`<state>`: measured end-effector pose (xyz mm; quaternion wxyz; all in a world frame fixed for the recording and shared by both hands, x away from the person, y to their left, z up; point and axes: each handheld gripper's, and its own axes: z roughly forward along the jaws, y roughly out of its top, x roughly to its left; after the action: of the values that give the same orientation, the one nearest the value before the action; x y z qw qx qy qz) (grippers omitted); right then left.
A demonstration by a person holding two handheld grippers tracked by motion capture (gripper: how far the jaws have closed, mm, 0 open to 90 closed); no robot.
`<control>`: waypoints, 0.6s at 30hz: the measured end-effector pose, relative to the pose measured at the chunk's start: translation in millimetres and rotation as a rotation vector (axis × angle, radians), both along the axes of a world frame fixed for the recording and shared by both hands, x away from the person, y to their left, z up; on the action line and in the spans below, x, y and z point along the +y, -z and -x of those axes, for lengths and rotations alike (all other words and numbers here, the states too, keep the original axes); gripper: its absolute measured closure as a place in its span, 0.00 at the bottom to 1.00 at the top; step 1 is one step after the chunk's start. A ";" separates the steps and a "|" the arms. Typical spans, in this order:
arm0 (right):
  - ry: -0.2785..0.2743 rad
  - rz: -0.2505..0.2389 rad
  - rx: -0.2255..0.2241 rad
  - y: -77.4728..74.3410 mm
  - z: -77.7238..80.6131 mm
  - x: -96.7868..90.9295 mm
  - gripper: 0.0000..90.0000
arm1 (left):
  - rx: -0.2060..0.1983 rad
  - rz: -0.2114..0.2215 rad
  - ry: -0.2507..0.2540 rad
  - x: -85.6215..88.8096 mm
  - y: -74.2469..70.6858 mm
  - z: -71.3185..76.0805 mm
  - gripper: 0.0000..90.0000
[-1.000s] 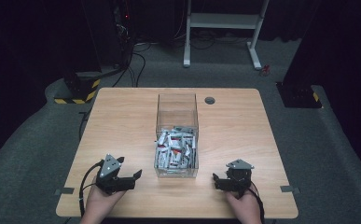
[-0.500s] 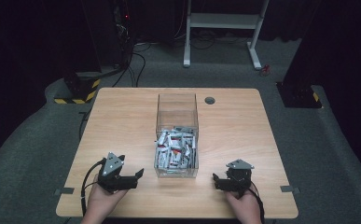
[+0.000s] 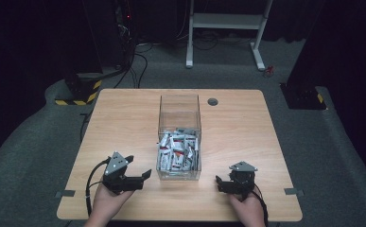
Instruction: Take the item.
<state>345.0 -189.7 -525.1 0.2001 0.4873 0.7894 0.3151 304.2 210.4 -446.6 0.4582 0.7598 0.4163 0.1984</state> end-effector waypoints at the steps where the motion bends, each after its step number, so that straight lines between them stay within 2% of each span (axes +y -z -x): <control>1: -0.001 0.001 -0.001 0.0 -0.1 -0.1 0.09 | 0.002 0.006 0.007 -2.2 -1.3 -0.5 0.16; 9: -0.004 0.001 -0.002 0.1 0.2 0.0 0.09 | 0.004 0.025 0.040 -13.3 -7.6 -3.6 0.17; 18: -0.008 0.000 -0.001 0.0 0.3 0.1 0.09 | 0.001 0.021 0.067 -25.4 -11.2 -7.1 0.17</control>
<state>344.6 -189.6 -525.2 0.1991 0.4839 0.7913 0.3162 311.3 185.0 -435.4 0.4723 0.7686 0.3929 0.1781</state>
